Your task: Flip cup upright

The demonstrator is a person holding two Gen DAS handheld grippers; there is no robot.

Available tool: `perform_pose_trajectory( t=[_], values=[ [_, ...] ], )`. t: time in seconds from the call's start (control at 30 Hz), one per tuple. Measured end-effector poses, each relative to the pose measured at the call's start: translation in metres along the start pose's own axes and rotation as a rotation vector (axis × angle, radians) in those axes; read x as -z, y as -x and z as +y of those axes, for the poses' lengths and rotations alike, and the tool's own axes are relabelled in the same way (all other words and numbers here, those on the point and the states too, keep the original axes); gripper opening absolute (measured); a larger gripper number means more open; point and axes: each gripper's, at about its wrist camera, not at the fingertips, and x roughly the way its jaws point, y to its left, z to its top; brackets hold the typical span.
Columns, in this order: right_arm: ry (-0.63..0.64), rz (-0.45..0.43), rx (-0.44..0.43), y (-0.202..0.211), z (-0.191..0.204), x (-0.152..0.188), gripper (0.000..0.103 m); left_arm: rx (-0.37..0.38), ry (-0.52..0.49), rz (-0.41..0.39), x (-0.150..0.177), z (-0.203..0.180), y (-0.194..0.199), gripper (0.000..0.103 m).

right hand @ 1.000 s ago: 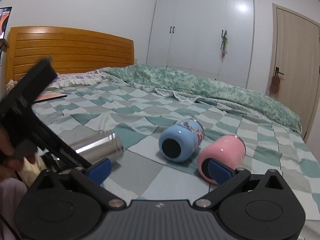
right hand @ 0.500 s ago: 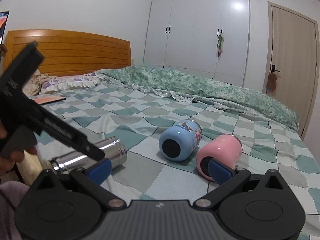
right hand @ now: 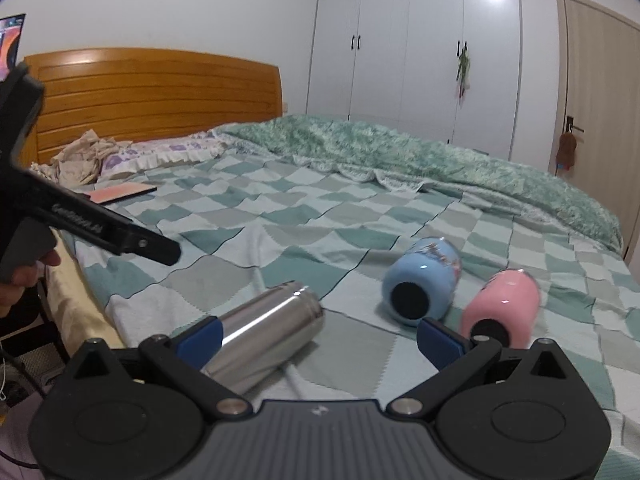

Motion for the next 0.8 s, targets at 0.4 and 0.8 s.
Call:
perform_pose_trajectory(
  t=[0.4, 0.8],
  values=[
    [-0.084, 0.157, 0.158, -0.046, 0.037, -0.025, 0.103, 0.032, -0.092, -0.013, 0.013, 0.046, -0.015, 0.103],
    [-0.314, 0.400, 0.166, -0.101, 0.028, -0.051, 0.103, 0.068, -0.143, -0.022, 0.010, 0.061, -0.035, 0.103]
  ],
)
